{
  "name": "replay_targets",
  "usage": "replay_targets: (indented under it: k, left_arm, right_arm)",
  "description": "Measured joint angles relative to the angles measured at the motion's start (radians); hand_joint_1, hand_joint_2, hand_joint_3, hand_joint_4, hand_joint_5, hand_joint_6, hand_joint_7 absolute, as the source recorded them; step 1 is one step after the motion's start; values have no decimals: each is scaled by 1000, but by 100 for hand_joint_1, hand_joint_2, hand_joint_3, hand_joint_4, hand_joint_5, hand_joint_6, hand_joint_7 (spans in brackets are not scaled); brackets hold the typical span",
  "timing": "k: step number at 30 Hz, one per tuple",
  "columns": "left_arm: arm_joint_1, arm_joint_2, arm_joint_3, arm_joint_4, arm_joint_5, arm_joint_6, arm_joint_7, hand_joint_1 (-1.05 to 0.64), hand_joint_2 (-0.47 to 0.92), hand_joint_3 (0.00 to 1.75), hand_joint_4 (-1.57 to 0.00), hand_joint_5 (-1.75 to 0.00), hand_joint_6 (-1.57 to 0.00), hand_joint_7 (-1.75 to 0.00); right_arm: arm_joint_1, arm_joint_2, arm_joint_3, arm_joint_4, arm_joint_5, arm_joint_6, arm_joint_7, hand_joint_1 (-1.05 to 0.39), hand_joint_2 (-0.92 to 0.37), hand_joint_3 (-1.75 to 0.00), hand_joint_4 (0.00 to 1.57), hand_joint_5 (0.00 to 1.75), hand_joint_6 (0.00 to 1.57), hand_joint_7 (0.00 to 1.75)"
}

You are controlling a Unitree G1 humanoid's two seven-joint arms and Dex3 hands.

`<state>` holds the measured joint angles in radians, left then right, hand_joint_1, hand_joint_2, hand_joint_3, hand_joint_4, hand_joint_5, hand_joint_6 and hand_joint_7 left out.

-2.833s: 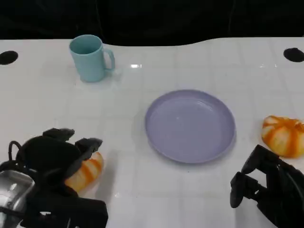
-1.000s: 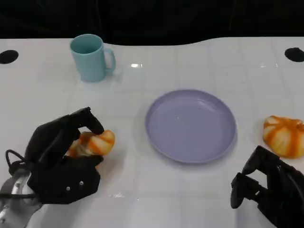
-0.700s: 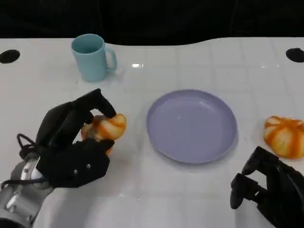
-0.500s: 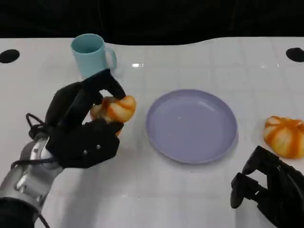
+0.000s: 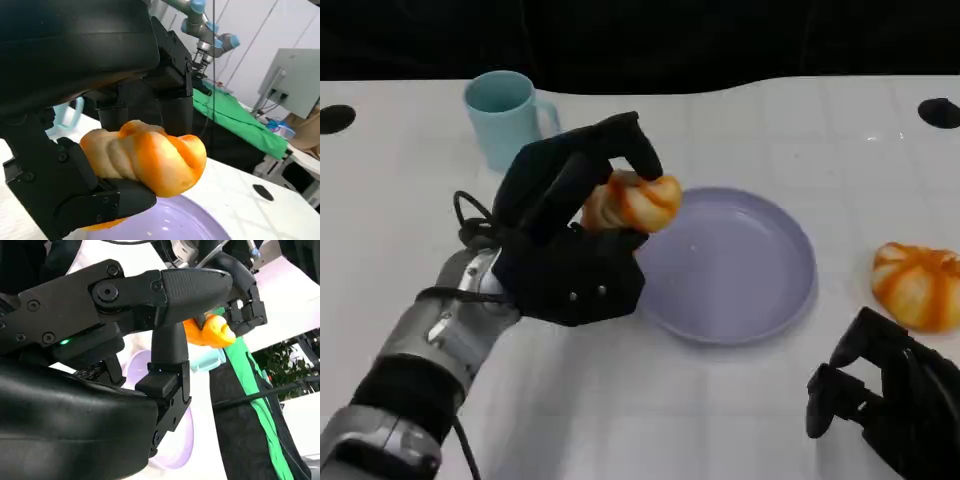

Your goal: Grasp the bread from the table and place it into the plate.

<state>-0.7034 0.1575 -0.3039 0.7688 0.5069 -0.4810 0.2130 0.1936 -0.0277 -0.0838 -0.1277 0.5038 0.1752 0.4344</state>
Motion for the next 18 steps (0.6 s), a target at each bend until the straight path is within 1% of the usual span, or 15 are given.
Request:
replay_targets:
  k: [6,10,15,18]
  left_arm:
    - [-43,-38,-33,77,20,-37,12,-14,31,151,-97,-175,-76,-175]
    - [-74,-61,-60,132,47,-62,27,-16,32,151,-97,-175,-76,-175]
    - [-131,-109,-85,196,67,-53,29,-20,41,145,-96,-175,-75,-175]
    - [-150,-136,-96,231,71,-50,34,-21,43,143,-97,-175,-76,-175]
  right_arm:
    - [1,0,1,-4,0,2,-6,-57,-92,-36,75,175,60,158]
    - [0,0,0,-6,5,5,-5,-57,-92,-36,74,175,60,159]
    - [0,-4,-2,-5,10,5,3,-57,-92,-36,75,175,59,161]
    - [0,-5,-8,-6,11,8,-2,-57,-92,-35,75,175,59,161]
